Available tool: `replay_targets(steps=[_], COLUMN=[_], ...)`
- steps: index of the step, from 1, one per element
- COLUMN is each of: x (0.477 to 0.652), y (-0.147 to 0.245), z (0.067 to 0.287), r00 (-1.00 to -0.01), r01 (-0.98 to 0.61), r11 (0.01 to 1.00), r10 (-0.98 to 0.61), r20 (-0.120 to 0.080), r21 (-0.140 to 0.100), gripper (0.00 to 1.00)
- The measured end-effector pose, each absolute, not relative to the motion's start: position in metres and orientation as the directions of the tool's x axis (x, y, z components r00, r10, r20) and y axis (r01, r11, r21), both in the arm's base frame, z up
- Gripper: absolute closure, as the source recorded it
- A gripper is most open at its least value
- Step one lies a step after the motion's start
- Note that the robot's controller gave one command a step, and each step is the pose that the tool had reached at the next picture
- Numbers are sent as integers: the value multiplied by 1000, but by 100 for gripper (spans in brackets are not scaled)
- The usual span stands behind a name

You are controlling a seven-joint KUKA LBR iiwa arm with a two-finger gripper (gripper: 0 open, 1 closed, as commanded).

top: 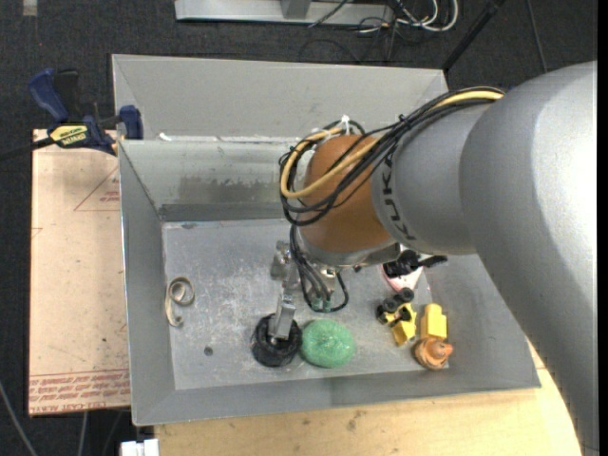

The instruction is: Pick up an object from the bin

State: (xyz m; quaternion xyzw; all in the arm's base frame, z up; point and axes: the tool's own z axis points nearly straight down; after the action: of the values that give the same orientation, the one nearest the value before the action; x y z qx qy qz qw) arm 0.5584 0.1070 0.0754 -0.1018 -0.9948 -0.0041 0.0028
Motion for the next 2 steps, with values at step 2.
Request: replay_targets(steps=[2], x=[507], y=[111], z=[75], r00=[-1000], r01=[3], r11=[1000], r10=[3], r20=[-9], r21=[6], gripper=[100])
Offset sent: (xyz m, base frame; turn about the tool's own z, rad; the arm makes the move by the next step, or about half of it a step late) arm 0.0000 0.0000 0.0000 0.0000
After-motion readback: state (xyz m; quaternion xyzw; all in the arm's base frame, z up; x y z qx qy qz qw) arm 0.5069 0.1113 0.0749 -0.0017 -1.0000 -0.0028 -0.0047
